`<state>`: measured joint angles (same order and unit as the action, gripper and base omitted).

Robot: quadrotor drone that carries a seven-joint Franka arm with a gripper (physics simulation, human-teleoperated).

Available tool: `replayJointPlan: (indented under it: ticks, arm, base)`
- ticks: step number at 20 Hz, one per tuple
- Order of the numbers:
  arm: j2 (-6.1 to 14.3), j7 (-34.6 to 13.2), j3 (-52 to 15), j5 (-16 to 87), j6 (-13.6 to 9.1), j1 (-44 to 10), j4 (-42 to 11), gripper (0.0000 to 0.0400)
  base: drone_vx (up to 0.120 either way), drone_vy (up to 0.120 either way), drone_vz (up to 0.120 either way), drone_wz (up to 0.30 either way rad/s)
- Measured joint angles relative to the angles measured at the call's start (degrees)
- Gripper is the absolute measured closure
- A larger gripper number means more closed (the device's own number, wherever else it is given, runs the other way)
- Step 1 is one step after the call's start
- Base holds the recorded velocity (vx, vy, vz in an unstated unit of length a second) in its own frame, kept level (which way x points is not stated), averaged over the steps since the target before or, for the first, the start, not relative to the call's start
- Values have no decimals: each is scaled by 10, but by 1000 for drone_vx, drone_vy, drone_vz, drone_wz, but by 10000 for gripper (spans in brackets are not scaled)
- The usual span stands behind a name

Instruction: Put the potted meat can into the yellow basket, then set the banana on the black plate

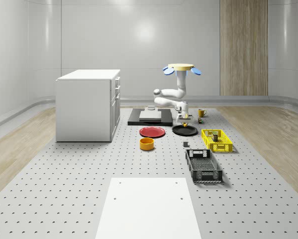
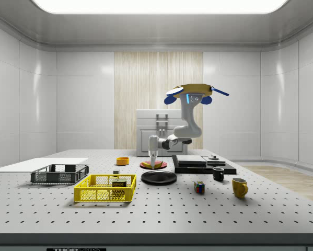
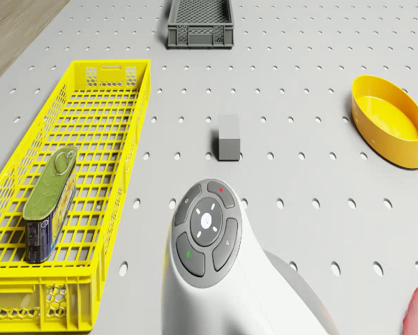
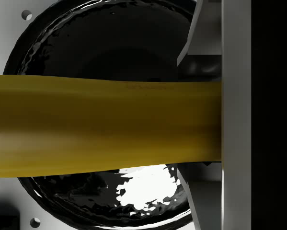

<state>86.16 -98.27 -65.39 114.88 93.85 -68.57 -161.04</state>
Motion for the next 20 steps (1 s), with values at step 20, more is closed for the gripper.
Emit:
replayJointPlan:
  ticks: [20]
  arm:
    - [-16, 16, 79, 74, 29, -15, 39, 53]
  base:
    - [0, 0, 0, 0]
